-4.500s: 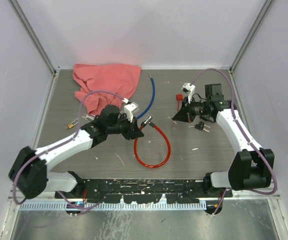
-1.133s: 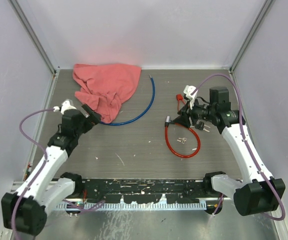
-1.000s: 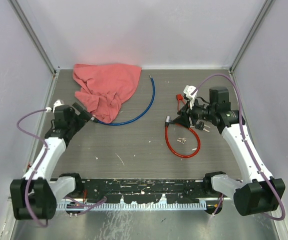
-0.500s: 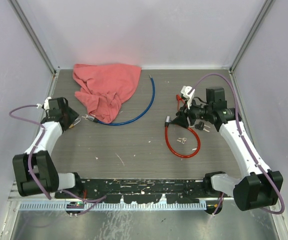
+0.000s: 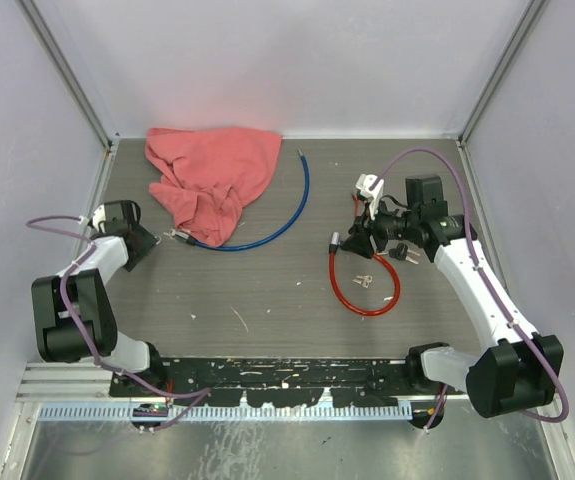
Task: Lock with the key
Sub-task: Pick up the lock from the center of the board.
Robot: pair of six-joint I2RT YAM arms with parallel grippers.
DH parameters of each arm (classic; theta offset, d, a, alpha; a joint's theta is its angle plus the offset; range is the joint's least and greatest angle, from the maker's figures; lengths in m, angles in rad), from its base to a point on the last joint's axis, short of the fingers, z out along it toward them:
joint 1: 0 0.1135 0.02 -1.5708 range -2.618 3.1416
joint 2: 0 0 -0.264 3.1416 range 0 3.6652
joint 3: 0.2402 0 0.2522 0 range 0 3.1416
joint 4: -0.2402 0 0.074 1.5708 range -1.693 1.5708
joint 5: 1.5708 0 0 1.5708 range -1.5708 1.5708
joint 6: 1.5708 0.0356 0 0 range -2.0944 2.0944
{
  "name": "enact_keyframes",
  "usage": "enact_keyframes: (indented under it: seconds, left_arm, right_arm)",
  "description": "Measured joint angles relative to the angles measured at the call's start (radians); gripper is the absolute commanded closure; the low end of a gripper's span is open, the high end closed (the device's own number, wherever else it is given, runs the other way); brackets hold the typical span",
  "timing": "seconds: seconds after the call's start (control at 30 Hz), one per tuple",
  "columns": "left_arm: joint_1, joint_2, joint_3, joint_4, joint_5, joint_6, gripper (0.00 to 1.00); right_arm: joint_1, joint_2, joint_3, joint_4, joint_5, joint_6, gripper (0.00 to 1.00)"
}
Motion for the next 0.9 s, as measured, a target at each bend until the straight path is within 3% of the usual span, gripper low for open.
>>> enact_keyframes:
  seconds: [0.37,0.57,0.9]
  left_arm:
    - [0.021,0.066,0.032,-0.002,-0.004,0.023,0.44]
    - [0.022,0.089,0.072,-0.003,-0.005,0.027,0.57]
    - [0.027,0.169,0.119,-0.032,-0.005,0.028,0.56]
  right_arm:
    - [0.004,0.000,0.000,0.000,0.002,0.000,0.46]
    - [0.005,0.008,0.000,0.000,0.004,-0.001,0.46]
    - [0.005,0.018,0.000,0.000,0.007,-0.002,0.46]
